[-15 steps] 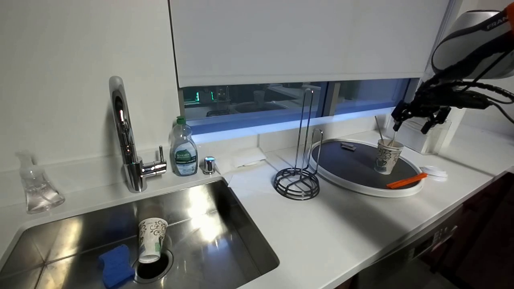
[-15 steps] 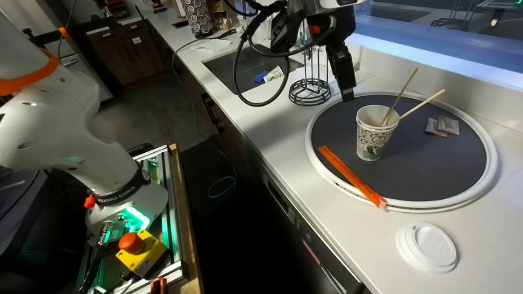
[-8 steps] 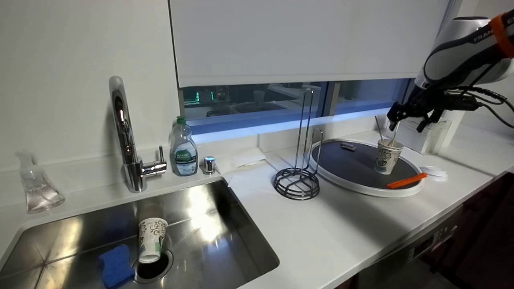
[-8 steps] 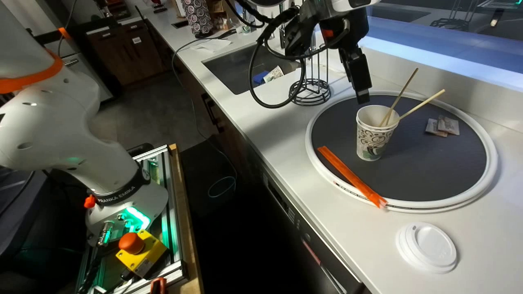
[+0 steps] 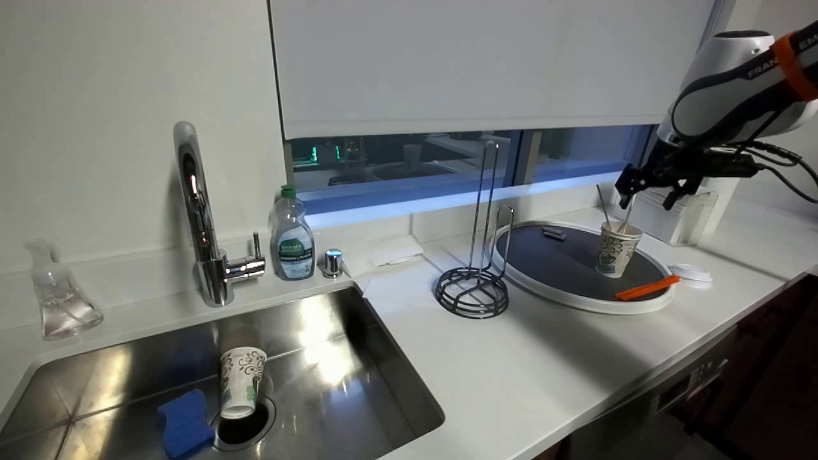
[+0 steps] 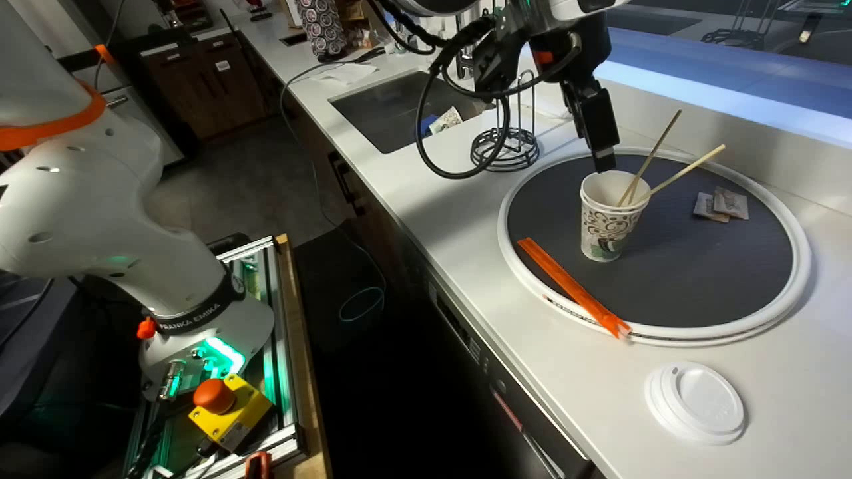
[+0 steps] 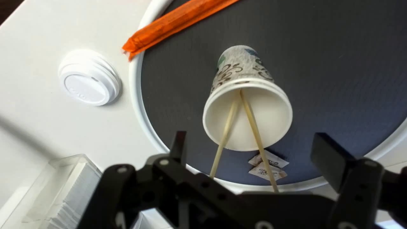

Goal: Move the chopsticks to the tray

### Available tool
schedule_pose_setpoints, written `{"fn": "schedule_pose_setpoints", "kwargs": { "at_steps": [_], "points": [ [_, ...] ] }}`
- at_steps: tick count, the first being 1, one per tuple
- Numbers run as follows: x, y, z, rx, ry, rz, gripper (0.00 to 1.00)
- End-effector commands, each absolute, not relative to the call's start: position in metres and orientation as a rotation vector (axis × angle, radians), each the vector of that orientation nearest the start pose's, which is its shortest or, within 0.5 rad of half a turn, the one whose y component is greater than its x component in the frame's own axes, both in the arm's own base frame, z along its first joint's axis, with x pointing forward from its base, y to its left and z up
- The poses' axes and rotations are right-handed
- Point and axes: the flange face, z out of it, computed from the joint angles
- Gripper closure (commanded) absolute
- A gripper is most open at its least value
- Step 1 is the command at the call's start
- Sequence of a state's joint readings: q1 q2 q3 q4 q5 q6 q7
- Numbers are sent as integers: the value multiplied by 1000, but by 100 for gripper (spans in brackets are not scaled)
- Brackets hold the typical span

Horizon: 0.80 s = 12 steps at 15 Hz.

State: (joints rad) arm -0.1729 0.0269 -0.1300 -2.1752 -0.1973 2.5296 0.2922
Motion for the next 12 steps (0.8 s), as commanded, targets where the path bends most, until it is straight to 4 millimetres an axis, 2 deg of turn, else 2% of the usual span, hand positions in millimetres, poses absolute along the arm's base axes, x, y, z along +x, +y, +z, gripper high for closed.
{"fn": "schedule_pose_setpoints", "kwargs": {
  "at_steps": [1, 6, 12],
  "points": [
    [564, -173, 403, -3200, 744, -592, 0],
    [581, -176, 391, -3222, 739, -625, 0],
    [591, -181, 378, -3246, 775, -681, 0]
  ]
}}
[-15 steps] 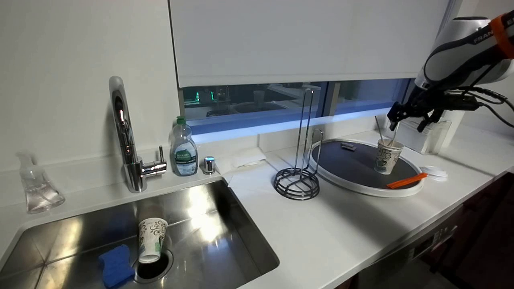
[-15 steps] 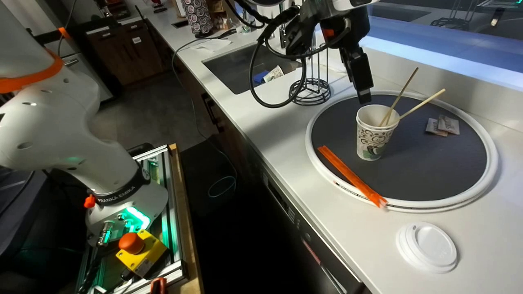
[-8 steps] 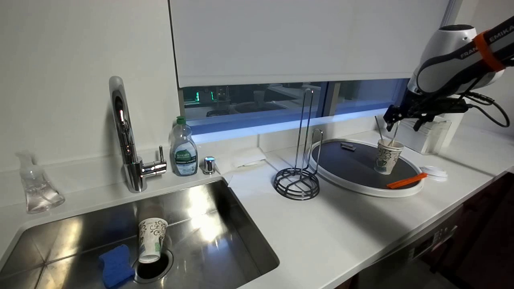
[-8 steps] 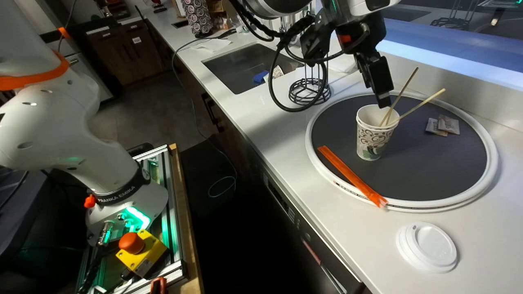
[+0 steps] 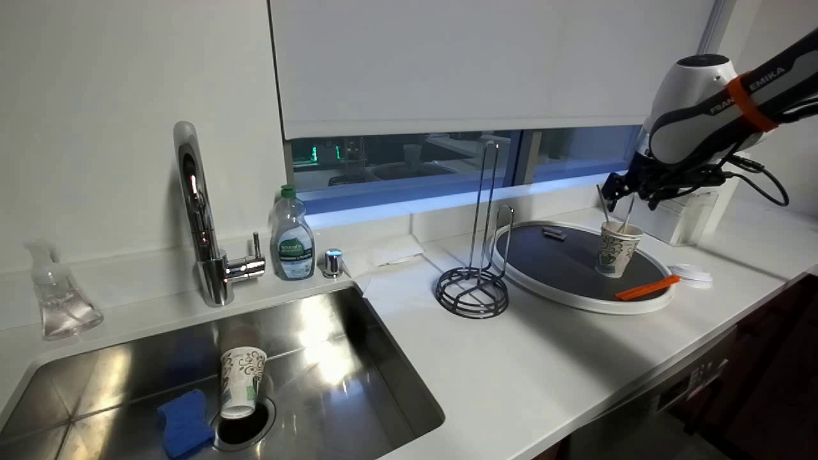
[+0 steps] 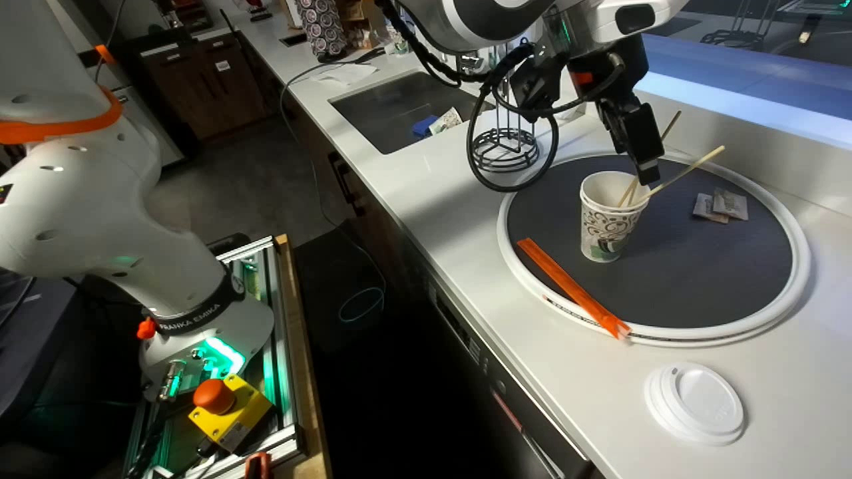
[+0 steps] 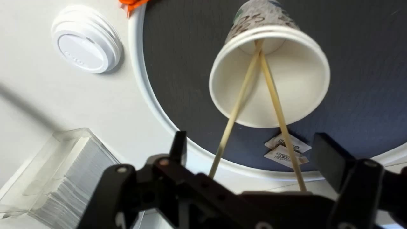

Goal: Move the chopsticks to the tray

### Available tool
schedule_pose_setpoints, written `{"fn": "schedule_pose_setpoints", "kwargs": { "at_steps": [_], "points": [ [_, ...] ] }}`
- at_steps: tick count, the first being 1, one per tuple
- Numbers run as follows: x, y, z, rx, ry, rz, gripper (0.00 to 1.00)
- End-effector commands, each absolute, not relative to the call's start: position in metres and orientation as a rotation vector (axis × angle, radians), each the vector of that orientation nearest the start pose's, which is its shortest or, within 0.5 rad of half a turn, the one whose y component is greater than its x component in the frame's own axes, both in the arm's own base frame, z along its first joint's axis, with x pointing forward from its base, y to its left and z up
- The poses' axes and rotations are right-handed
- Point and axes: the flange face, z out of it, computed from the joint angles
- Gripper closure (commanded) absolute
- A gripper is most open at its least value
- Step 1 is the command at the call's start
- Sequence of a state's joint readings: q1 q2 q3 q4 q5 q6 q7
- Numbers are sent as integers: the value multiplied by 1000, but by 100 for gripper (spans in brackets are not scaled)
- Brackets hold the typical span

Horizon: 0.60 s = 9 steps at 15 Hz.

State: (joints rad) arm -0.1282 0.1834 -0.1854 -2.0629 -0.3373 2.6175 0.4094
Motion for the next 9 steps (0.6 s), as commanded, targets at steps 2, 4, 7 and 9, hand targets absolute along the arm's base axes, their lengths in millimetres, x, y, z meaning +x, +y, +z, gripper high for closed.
{"fn": "schedule_pose_setpoints", "kwargs": {
  "at_steps": [2, 4, 7, 9],
  "points": [
    [589, -183, 375, -3254, 793, -681, 0],
    [587, -183, 371, -3253, 806, -674, 0],
    [587, -182, 366, -3235, 820, -679, 0],
    [588, -180, 364, -3212, 817, -700, 0]
  ]
}}
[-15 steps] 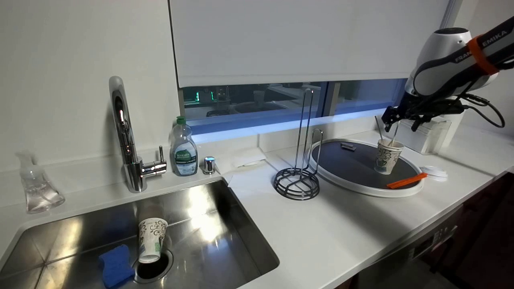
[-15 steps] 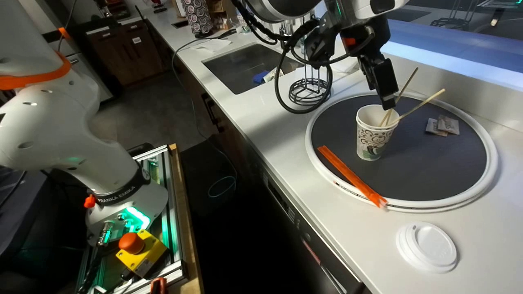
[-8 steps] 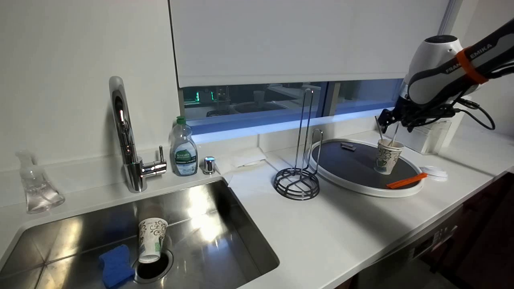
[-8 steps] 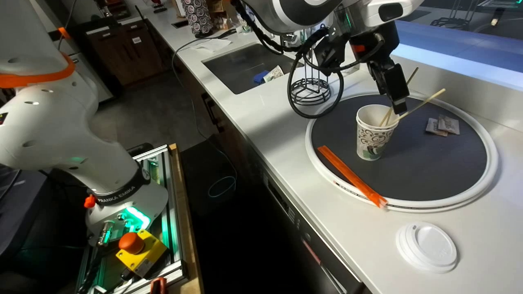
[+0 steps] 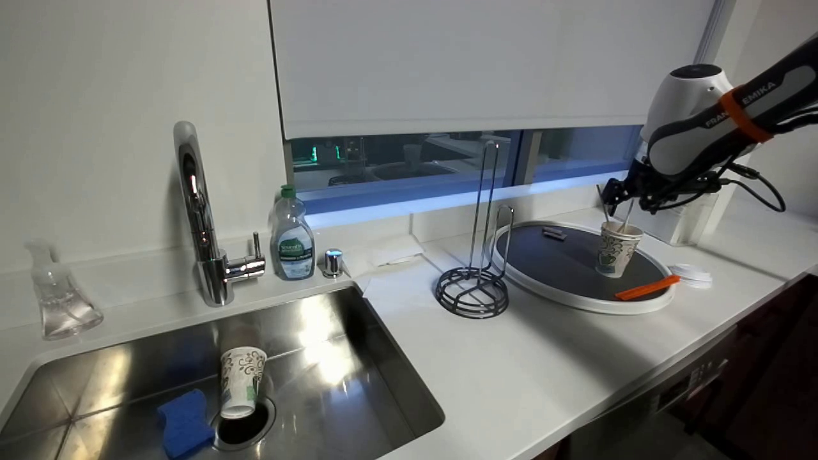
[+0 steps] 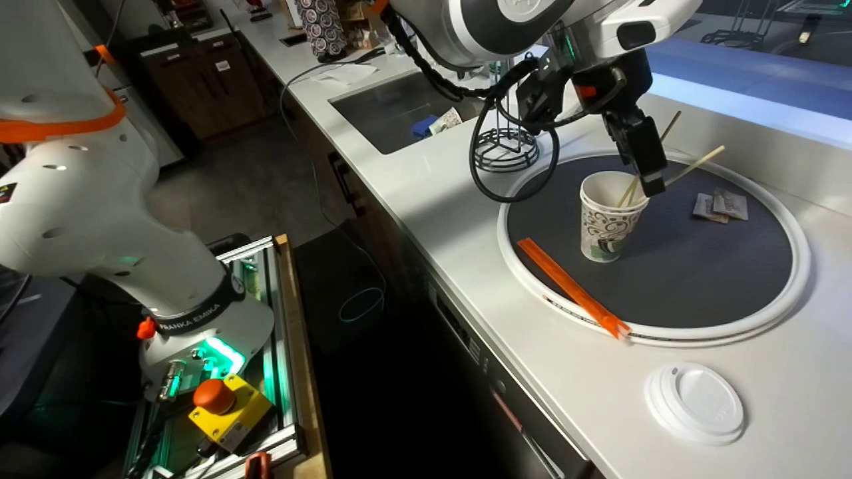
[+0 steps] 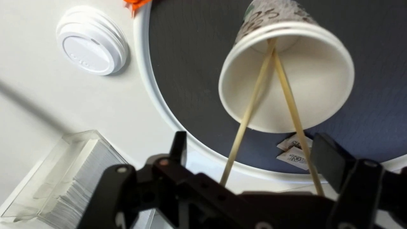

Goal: Move the chopsticks to the tray

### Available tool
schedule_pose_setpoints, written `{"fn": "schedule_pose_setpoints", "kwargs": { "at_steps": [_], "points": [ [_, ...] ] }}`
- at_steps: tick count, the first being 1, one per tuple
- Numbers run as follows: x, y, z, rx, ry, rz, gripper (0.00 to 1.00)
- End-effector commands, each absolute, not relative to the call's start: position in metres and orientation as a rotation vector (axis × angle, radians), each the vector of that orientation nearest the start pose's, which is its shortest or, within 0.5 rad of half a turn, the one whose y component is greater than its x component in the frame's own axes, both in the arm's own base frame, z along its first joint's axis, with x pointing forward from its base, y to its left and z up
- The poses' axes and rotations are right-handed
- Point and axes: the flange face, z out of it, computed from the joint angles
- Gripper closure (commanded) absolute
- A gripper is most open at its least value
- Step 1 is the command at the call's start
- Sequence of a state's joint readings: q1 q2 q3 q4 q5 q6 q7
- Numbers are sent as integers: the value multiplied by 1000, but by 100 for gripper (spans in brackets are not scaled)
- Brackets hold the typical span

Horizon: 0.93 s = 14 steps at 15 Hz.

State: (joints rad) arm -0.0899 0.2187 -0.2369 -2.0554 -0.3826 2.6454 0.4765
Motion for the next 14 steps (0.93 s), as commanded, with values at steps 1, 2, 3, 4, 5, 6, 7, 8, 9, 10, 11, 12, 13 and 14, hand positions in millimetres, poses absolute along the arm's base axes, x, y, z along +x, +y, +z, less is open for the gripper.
{"fn": "schedule_pose_setpoints", "kwargs": {
  "at_steps": [1, 2, 3, 4, 5, 6, 7, 8, 9, 10, 11, 12, 13, 14],
  "points": [
    [589, -180, 363, -3206, 815, -710, 0],
    [590, -179, 361, -3202, 810, -722, 0],
    [591, -179, 359, -3199, 808, -732, 0],
    [591, -179, 357, -3195, 806, -739, 0],
    [592, -178, 355, -3191, 802, -748, 0],
    [592, -178, 352, -3189, 800, -752, 0],
    [592, -178, 350, -3187, 797, -756, 0],
    [592, -177, 348, -3186, 793, -762, 0],
    [592, -178, 347, -3184, 790, -770, 0],
    [593, -178, 346, -3183, 788, -777, 0],
    [593, -178, 345, -3182, 786, -781, 0],
    [593, -178, 345, -3180, 785, -786, 0],
    [593, -178, 345, -3179, 782, -793, 0],
    [594, -178, 345, -3178, 781, -796, 2]
  ]
}}
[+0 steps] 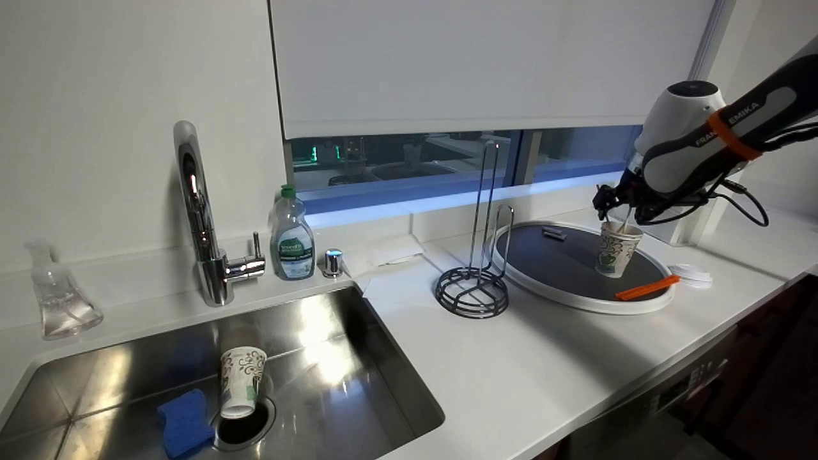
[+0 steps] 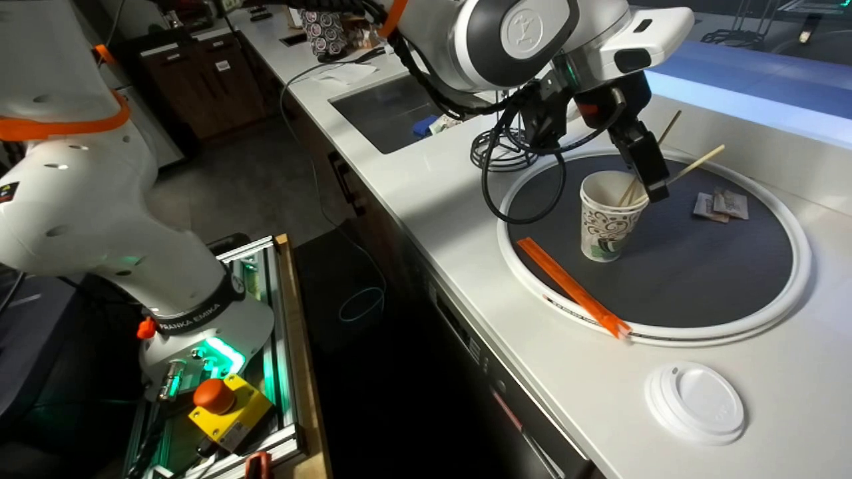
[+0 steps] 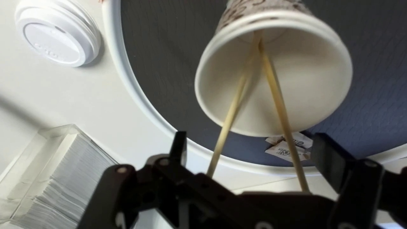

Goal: Move the chopsticks to the tray

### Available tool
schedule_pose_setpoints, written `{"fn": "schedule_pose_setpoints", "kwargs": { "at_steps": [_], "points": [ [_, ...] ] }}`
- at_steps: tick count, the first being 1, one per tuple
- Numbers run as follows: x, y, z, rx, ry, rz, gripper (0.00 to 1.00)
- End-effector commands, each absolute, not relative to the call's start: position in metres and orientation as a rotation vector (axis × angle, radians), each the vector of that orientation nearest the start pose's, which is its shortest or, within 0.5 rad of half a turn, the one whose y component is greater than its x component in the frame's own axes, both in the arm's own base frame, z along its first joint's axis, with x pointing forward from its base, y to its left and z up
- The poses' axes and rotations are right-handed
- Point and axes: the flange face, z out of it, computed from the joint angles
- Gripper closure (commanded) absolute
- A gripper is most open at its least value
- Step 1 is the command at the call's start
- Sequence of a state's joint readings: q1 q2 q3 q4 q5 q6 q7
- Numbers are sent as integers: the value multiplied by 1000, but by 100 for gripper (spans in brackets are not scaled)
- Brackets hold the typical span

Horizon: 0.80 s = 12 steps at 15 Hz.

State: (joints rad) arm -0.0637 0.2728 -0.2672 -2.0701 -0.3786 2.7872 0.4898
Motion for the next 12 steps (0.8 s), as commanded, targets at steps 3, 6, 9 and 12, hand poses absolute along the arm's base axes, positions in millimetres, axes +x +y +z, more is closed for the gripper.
{"fn": "schedule_pose_setpoints", "kwargs": {
  "at_steps": [3, 6, 9, 12],
  "points": [
    [594, -177, 344, -3175, 773, -805, 30],
    [595, -175, 344, -3175, 768, -806, 55],
    [595, -174, 344, -3175, 763, -805, 79],
    [596, -173, 344, -3176, 761, -807, 99]
  ]
}}
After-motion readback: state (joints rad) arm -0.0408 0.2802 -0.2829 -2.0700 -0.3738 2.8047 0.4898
